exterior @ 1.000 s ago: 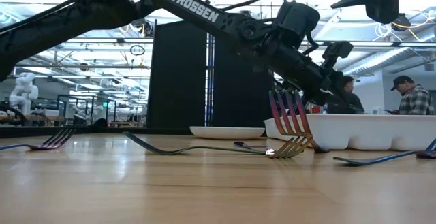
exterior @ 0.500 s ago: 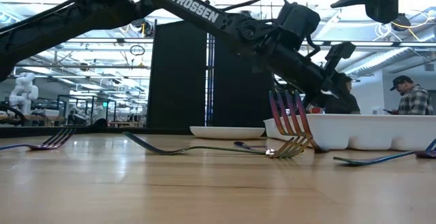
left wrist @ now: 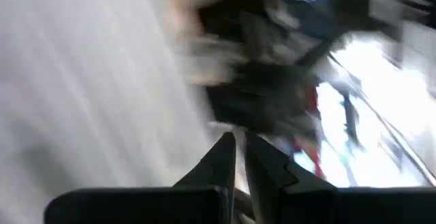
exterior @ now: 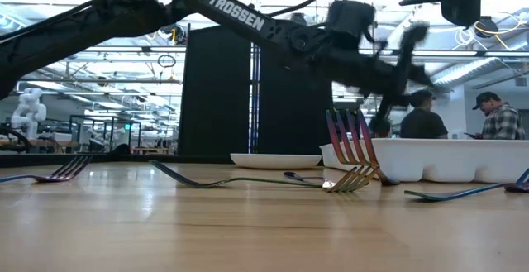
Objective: Sort silverware
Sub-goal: Put the purple fork into the white silverware tray
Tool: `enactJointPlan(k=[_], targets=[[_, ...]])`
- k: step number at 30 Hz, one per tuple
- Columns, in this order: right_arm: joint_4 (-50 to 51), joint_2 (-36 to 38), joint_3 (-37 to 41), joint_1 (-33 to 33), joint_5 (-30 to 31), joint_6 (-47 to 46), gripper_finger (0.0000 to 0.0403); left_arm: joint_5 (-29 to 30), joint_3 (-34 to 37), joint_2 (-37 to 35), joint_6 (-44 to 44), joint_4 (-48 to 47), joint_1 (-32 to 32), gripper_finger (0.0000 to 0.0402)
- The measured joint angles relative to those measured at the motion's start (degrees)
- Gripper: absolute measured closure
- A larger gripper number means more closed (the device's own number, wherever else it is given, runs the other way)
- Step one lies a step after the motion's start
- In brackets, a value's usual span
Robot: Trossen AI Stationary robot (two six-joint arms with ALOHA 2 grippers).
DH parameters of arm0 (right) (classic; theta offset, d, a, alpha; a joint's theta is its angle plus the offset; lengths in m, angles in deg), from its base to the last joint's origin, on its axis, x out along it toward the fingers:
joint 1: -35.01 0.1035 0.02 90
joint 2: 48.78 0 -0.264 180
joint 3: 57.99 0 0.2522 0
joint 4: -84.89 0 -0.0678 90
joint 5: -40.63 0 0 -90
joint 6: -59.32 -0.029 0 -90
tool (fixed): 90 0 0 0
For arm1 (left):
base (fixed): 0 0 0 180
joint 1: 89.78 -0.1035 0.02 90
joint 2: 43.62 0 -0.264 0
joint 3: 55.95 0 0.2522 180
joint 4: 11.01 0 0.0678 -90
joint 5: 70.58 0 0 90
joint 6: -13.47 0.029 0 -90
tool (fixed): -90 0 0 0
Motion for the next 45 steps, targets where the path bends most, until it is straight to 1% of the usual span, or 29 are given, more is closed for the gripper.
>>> enactJointPlan(k=[1, 2, 4, 5, 6, 7, 9, 12, 15, 17, 19, 21, 23, 25, 27, 28, 30, 33, 34, 36, 39, 40, 41, 42, 45], targets=[[0.0, 0.2, 0.0, 0.0, -0.8, 0.0, 0.0243, -4.4, 0.0, -0.7, 2.2, 2.6, -0.5, 0.0369], [0.0, 0.2, 0.0, 0.0, -1.5, 0.0, 0.0243, -8.2, 0.0, -1.7, 4.2, 2.7, -0.9, 0.037], [-1.2, 0.5, -0.2, 0.0, -2.9, 0.2, 0.0243, -11.8, 0.0, -4.8, 9.9, -4.5, -1.3, 0.037], [-1.5, 0.6, -0.2, 0.1, -3.9, 0.5, 0.0243, -11.5, 0.0, -6.6, 14.0, -10.0, -1.2, 0.037], [-1.8, 0.7, -0.1, 0.1, -4.9, 1.2, 0.0243, -10.4, 0.0, -8.4, 18.9, -16.3, -1.0, 0.037], [-2.7, 0.7, 0.0, 0.1, -6.0, 2.0, 0.0243, -8.0, 0.0, -10.1, 23.6, -21.8, -0.7, 0.037], [-5.3, 0.7, 0.0, 0.0, -6.4, 3.9, 0.0243, -3.2, 0.0, -13.8, 32.7, -32.7, -0.1, 0.037], [-8.4, 0.8, 0.0, 0.0, -6.7, 6.1, 0.0243, 2.9, -0.1, -19.0, 42.6, -46.5, 0.7, 0.037], [-10.1, 0.8, 0.0, 0.1, -7.3, 8.3, 0.0243, 9.4, -0.1, -23.4, 48.8, -59.3, 1.5, 0.037], [-11.3, 0.7, 0.0, 0.0, -7.4, 9.6, 0.0243, 13.7, -0.1, -26.0, 50.9, -66.9, 2.3, 0.037], [-12.0, 0.7, 0.0, 0.0, -8.1, 10.7, 0.0243, 16.3, 0.0, -29.0, 51.4, -72.4, 3.6, 0.037], [-12.2, 0.4, 0.0, 0.1, -8.4, 11.3, 0.0243, 17.7, 1.5, -32.0, 51.5, -76.4, 5.1, 0.037], [-11.9, -0.2, 0.0, 0.1, -8.6, 11.4, 0.0243, 17.7, 4.2, -35.6, 52.3, -78.4, 6.8, 0.037], [-11.8, -1.2, 0.0, 0.0, -8.6, 11.4, 0.0243, 15.7, 7.9, -39.6, 54.0, -79.2, 8.3, 0.037], [-11.3, -2.5, 0.0, 0.1, -8.7, 12.0, 0.0243, 13.1, 12.8, -43.6, 53.8, -79.2, 9.6, 0.037], [-11.4, -3.1, 0.0, 0.1, -8.7, 12.2, 0.0243, 11.8, 15.7, -45.7, 53.2, -79.3, 10.3, 0.037], [-11.4, -4.1, 0.0, 0.1, -8.7, 12.4, 0.0243, 11.1, 22.0, -49.9, 49.8, -79.1, 11.7, 0.037], [-11.5, -6.0, 0.0, 0.1, -8.7, 12.4, 0.0243, 10.9, 32.6, -56.9, 43.4, -78.8, 13.7, 0.037], [-11.5, -6.7, 0.0, 0.1, -8.7, 12.3, 0.0243, 10.9, 36.1, -59.3, 39.7, -78.4, 14.5, 0.037], [-11.5, -8.1, 0.0, 0.1, -8.7, 11.2, 0.0243, 11.0, 43.1, -63.8, 27.9, -77.9, 16.4, 0.037], [-11.6, -10.3, 0.0, 0.1, -8.7, 9.5, 0.0243, 10.9, 52.0, -68.6, 5.5, -77.9, 19.8, 0.037], [-11.5, -11.1, 0.0, 0.1, -8.7, 8.9, 0.0243, 10.4, 54.4, -69.6, -0.5, -78.0, 21.1, 0.037], [-11.5, -11.9, 0.0, 0.1, -8.7, 8.2, 0.0243, 9.9, 56.6, -70.4, -4.5, -77.5, 22.5, 0.037], [-11.7, -12.7, 0.0, 0.0, -8.7, 7.6, 0.0243, 9.0, 58.5, -70.8, -6.6, -76.8, 23.9, 0.037], [-13.3, -15.1, 0.0, 0.0, -8.7, 6.1, 0.0243, 5.9, 62.3, -70.9, -7.4, -75.3, 27.4, 0.037]])
